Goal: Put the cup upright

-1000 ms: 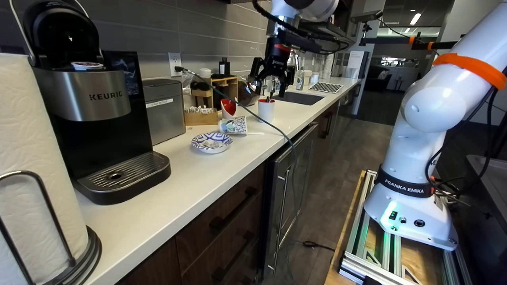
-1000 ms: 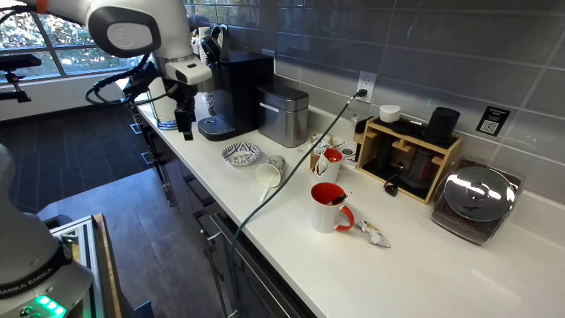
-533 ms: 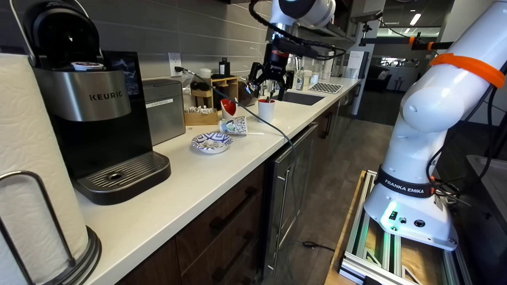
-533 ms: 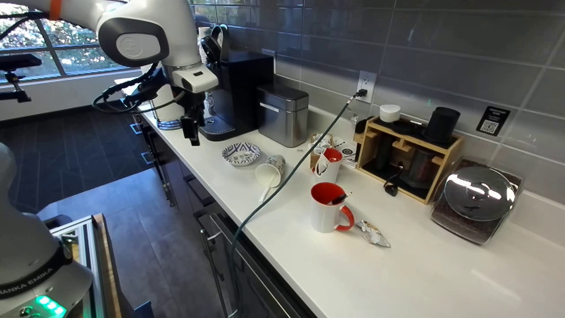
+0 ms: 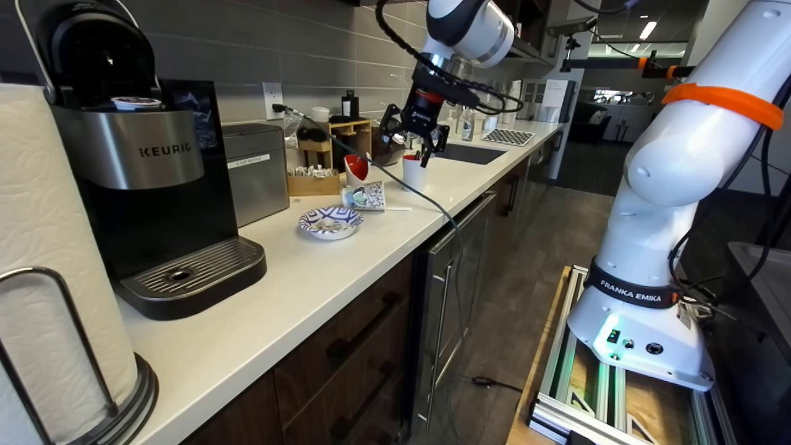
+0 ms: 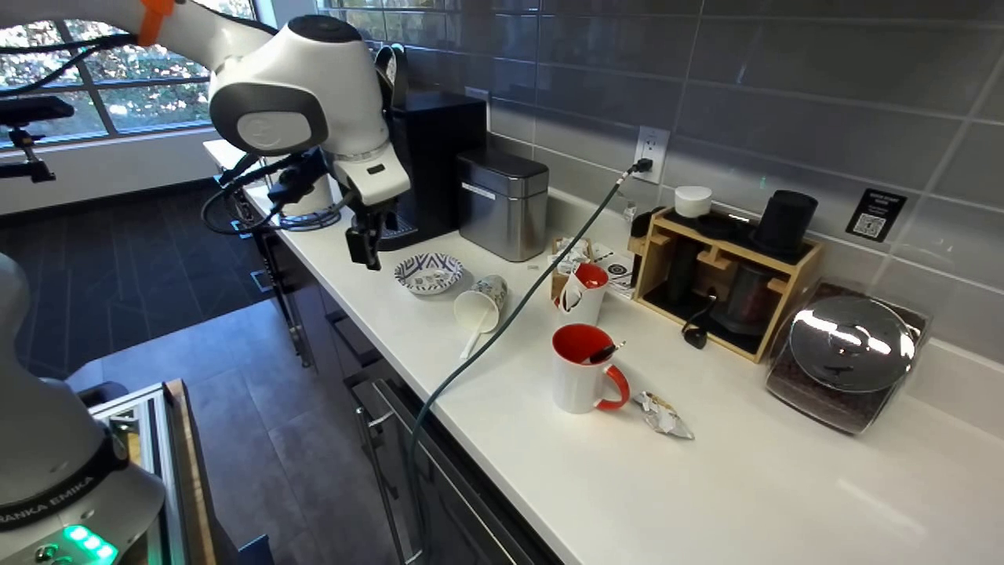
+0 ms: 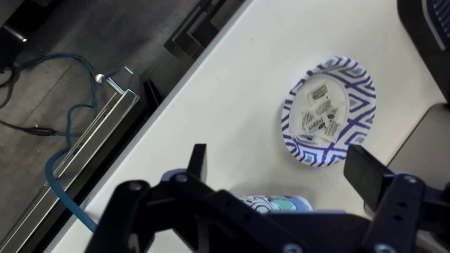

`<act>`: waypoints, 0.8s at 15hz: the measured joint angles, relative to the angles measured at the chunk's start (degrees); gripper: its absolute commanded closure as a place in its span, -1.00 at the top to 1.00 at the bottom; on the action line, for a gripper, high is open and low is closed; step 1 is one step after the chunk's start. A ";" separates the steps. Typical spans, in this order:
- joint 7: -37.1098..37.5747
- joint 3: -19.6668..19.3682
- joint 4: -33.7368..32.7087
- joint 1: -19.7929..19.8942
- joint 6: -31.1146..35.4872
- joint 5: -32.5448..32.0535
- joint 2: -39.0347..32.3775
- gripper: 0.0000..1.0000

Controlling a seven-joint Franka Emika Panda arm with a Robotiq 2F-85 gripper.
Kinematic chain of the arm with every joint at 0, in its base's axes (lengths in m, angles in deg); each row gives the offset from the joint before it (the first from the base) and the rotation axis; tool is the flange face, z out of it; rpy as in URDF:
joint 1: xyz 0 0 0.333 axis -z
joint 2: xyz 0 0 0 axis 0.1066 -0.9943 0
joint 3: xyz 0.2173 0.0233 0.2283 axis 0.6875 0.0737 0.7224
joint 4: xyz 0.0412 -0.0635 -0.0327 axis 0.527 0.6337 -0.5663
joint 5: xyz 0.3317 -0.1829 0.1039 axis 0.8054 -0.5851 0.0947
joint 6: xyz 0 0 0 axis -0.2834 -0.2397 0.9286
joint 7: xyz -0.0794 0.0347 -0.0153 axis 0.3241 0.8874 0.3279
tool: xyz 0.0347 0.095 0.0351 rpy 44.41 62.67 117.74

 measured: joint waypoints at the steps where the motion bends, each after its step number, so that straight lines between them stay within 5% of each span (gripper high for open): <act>1: 0.01 -0.59 0.16 -0.02 3.25 2.09 -1.53 1.00; 8: -3.53 -1.23 4.52 -2.71 32.16 13.76 -6.99 1.00; 12: -6.37 -1.12 7.91 -3.96 37.60 14.98 -7.47 1.00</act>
